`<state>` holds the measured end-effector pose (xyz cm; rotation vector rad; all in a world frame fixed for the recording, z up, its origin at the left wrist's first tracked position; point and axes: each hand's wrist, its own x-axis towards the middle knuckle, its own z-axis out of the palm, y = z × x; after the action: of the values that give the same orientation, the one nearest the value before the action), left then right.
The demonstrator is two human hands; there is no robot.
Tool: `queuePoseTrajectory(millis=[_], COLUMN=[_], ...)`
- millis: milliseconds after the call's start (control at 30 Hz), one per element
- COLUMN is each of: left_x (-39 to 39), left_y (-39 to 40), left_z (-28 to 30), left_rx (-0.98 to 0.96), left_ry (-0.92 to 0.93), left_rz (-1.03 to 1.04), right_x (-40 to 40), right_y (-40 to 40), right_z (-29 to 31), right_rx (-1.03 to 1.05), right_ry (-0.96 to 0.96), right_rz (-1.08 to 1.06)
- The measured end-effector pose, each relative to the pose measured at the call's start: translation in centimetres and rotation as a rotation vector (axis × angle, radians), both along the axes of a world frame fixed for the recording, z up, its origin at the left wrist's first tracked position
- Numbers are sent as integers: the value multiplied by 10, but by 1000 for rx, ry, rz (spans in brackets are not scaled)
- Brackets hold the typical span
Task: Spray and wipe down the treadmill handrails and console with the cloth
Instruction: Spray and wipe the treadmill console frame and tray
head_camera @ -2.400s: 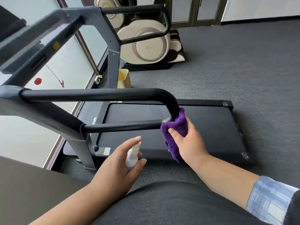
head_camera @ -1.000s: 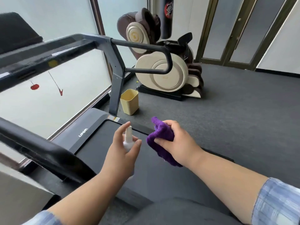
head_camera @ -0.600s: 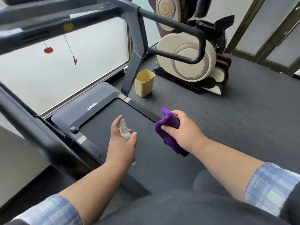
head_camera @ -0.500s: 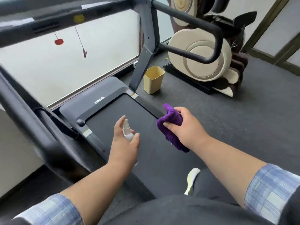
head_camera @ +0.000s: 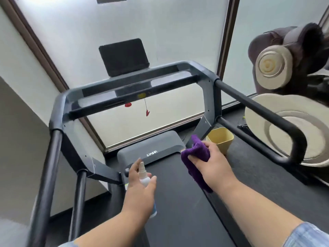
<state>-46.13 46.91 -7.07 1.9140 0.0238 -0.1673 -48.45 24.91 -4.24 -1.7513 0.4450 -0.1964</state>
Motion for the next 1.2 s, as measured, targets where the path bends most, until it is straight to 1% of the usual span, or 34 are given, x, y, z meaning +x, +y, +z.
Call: queuePoseTrajectory(millis=[100, 200, 367, 533, 633, 767, 867, 967, 1100, 1200], left_x=[1, -6, 0, 36, 71, 142, 204, 258, 320, 354], left_y=[-21, -25, -14, -18, -15, -3, 8, 15, 13, 4], left_z=[45, 76, 99, 99, 101, 103, 108, 117, 128, 127], left_rx=[42, 127, 201, 157, 143, 140, 145, 167, 177, 156], left_ry=[-49, -86, -89, -91, -77, -113, -98, -74, -47, -21], left_rz=[-15, -62, -21, 41, 54, 68, 56, 19, -41, -58], right_x=[11, 23, 44, 85, 125, 199, 260, 311, 360, 385], right_y=[-25, -36, -38, -33, -19, 4, 21, 30, 28, 21], right_z=[36, 69, 108, 119, 117, 105, 108, 115, 117, 112], right_rx=[19, 4, 38, 91, 92, 34, 90, 99, 95, 118], right_ry=[32, 34, 34, -17, 24, 35, 59, 80, 86, 124], right_rz=[106, 156, 233, 244, 288, 324, 349, 347, 297, 303])
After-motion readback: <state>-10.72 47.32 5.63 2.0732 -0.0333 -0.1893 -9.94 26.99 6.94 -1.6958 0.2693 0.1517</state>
